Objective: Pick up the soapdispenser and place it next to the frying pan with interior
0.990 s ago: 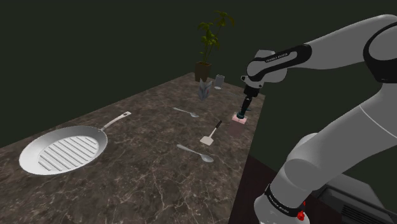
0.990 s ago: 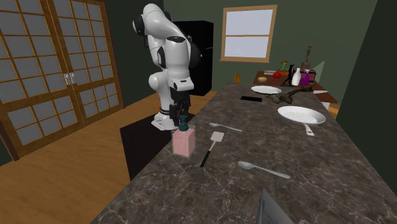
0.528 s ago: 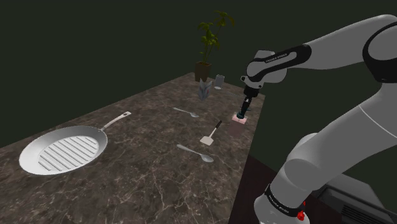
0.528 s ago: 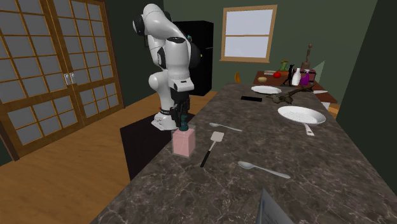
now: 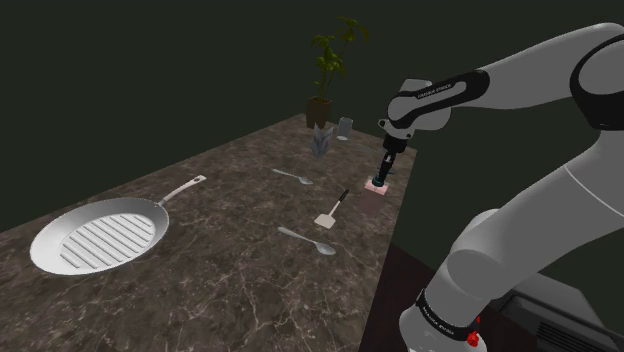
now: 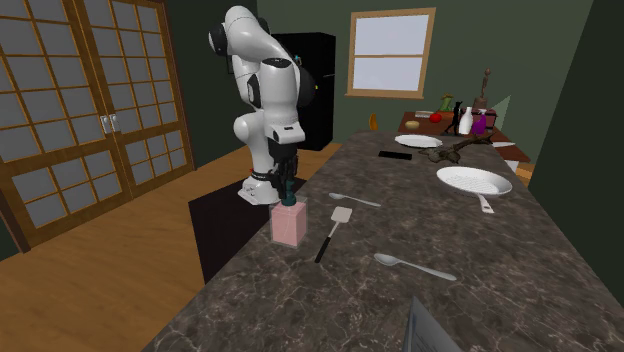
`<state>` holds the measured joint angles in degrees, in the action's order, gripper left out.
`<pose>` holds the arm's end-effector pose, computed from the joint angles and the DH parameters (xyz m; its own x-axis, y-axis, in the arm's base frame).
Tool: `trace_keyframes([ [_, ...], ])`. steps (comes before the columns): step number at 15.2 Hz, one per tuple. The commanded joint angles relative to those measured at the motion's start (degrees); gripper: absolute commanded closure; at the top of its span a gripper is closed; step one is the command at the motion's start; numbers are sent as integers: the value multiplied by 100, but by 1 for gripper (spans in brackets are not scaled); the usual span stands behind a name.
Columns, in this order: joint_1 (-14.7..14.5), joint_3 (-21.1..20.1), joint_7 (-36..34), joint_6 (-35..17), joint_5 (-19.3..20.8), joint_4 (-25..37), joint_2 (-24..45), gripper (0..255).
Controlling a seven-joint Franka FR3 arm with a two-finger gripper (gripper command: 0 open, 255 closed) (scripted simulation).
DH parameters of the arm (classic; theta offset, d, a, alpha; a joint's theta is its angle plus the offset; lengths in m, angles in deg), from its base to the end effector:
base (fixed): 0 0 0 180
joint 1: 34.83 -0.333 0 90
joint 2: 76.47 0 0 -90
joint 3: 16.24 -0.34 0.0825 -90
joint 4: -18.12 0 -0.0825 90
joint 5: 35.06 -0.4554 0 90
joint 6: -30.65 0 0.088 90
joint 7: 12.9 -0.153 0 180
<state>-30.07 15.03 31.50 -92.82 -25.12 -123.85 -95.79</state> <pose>0.3915 -0.2859 0.3296 0.9633 0.2683 0.0058 0.2683 -0.9626 -0.0368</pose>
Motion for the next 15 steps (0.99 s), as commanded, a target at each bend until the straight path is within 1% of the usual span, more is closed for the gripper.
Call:
trace_keyframes([
  [1,-1,-1,0,2,-1,-1,3,255],
  [15,27,-244,-119,1181,39,737,-459,255],
])
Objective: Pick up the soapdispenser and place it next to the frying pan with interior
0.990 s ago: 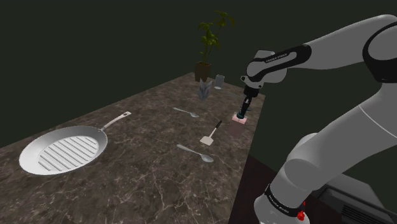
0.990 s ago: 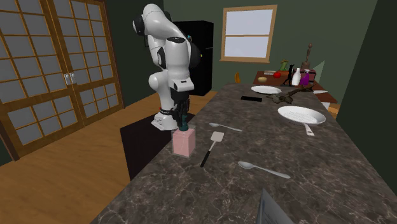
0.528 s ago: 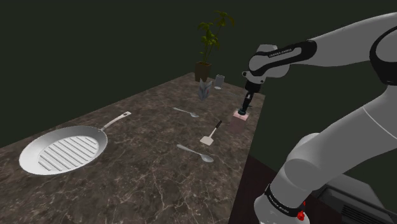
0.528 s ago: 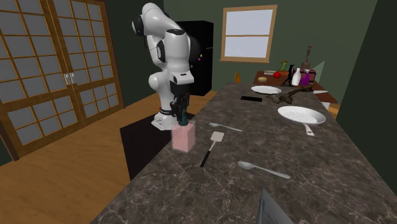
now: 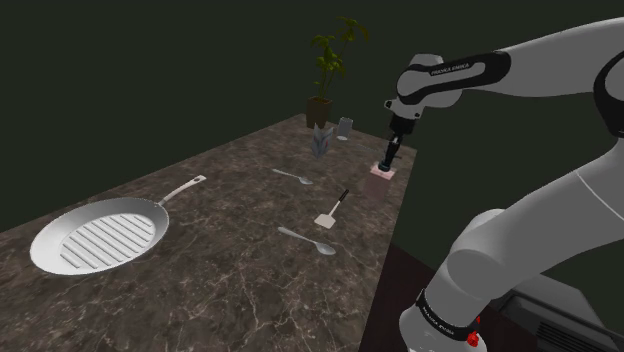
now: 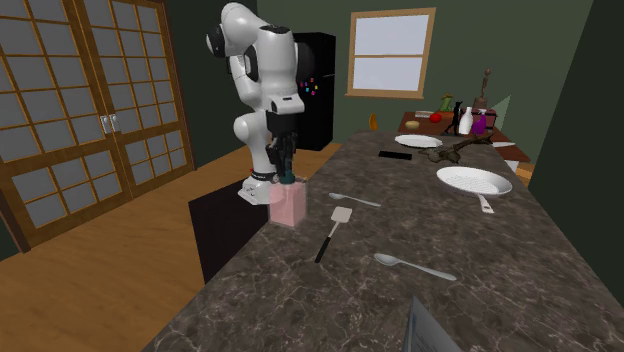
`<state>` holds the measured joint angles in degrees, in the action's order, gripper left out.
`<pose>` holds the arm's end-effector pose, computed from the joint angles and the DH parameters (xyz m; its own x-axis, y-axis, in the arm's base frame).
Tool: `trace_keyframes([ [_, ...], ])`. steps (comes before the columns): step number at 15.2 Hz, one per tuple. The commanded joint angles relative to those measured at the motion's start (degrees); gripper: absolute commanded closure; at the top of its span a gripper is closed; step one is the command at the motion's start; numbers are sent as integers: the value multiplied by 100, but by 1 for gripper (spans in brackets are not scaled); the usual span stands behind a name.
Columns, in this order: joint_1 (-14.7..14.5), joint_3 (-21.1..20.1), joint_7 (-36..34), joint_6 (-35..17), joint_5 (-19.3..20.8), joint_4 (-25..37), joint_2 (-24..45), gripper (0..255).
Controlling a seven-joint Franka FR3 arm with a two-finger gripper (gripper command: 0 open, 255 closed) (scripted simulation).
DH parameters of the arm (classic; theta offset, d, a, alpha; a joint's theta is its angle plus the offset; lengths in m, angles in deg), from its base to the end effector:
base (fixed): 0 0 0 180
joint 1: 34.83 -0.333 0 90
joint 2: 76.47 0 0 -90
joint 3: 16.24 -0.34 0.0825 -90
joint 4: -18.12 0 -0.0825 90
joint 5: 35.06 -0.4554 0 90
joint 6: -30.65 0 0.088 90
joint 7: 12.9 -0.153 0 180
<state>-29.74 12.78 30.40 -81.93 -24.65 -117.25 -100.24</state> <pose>0.3952 -0.2881 0.4083 0.9633 0.2685 0.0054 0.2685 -0.9626 -0.0373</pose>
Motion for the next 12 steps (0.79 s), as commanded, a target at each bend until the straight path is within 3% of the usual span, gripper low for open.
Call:
trace_keyframes([
  [1,-7,-35,-13,174,-10,138,-35,255],
  [12,-34,-179,-37,1040,-59,879,-162,255],
])
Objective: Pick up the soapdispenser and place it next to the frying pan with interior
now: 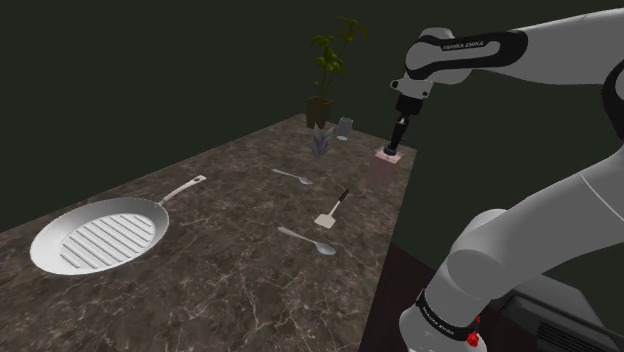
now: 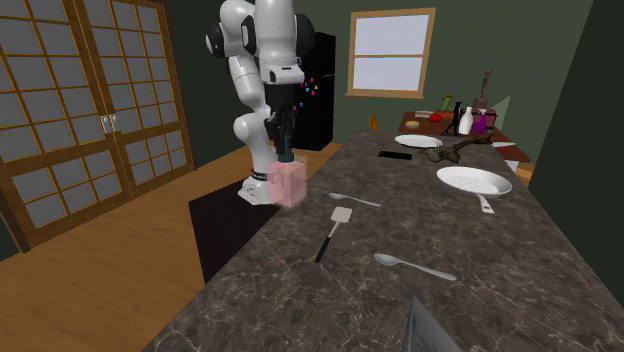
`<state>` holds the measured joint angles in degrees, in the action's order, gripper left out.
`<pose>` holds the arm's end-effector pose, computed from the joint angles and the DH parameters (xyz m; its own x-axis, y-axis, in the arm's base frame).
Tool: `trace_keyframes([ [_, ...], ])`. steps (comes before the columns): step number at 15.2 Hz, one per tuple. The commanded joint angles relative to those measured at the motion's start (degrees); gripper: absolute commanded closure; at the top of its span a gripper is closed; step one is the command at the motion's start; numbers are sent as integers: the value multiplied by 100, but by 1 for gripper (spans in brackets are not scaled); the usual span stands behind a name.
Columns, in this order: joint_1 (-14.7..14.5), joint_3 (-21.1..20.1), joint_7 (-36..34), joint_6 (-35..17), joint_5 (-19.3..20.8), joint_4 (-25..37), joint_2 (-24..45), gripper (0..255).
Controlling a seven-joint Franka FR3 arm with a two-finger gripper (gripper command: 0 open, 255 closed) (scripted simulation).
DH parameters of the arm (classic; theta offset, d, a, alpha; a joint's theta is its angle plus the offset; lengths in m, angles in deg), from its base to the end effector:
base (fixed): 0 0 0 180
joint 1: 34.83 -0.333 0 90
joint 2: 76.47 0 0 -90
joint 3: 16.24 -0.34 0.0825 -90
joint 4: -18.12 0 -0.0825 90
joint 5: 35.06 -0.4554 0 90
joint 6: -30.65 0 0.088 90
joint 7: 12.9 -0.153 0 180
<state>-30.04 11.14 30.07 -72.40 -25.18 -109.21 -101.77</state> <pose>0.3990 -0.2900 0.4830 0.9633 0.2685 0.0053 0.2685 -0.9626 -0.0371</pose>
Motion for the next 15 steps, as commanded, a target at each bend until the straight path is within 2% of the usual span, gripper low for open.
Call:
trace_keyframes([
  [1,-7,-26,-5,164,-12,149,-13,255],
  [15,-74,-139,26,1224,-120,1303,88,255],
])
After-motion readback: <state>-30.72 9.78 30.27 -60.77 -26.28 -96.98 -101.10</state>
